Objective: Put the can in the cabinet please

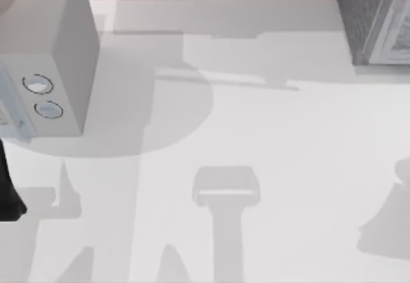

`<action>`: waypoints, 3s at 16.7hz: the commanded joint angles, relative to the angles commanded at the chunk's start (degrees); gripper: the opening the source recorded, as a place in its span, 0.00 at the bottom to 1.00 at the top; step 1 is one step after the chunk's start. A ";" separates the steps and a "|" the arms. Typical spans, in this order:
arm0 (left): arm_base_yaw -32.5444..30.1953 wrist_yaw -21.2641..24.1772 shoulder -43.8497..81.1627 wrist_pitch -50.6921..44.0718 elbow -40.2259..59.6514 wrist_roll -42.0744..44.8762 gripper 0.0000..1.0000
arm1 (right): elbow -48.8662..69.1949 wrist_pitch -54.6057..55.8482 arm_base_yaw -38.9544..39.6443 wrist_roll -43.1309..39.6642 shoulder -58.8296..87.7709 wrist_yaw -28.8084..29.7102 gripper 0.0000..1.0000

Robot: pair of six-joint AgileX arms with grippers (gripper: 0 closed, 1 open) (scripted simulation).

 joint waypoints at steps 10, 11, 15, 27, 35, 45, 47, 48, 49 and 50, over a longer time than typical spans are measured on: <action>0.00 0.00 0.00 0.00 0.00 0.00 1.00 | 11.96 -4.84 3.84 1.16 6.68 3.77 1.00; 0.00 0.00 0.00 0.00 0.00 0.00 1.00 | 12.84 -5.28 4.19 1.26 7.27 4.12 1.00; 0.00 0.00 0.00 0.00 0.00 0.00 1.00 | 13.11 -5.42 4.30 1.29 7.45 4.23 1.00; 0.00 0.00 0.00 0.00 0.00 0.00 1.00 | 13.11 -5.42 4.30 1.29 7.45 4.23 0.10; 0.00 0.00 0.00 0.00 0.00 0.00 1.00 | 13.11 -5.42 4.30 1.29 7.45 4.23 0.00; 0.00 0.00 0.00 0.00 0.00 0.00 1.00 | 16.57 -22.19 4.22 1.22 -7.33 4.08 0.00; 0.00 0.00 0.00 0.00 0.00 0.00 1.00 | 17.97 -31.95 4.25 1.22 -14.23 3.96 0.00; 0.00 0.00 0.00 0.00 0.00 0.00 1.00 | 18.67 -37.21 4.27 1.23 -17.88 3.91 0.00; 0.00 0.00 0.00 0.00 0.00 0.00 1.00 | 19.39 -42.53 4.28 1.24 -21.64 3.85 0.00; 0.00 0.00 0.00 0.00 0.00 0.00 1.00 | 20.11 -47.70 4.30 1.26 -25.41 3.80 0.00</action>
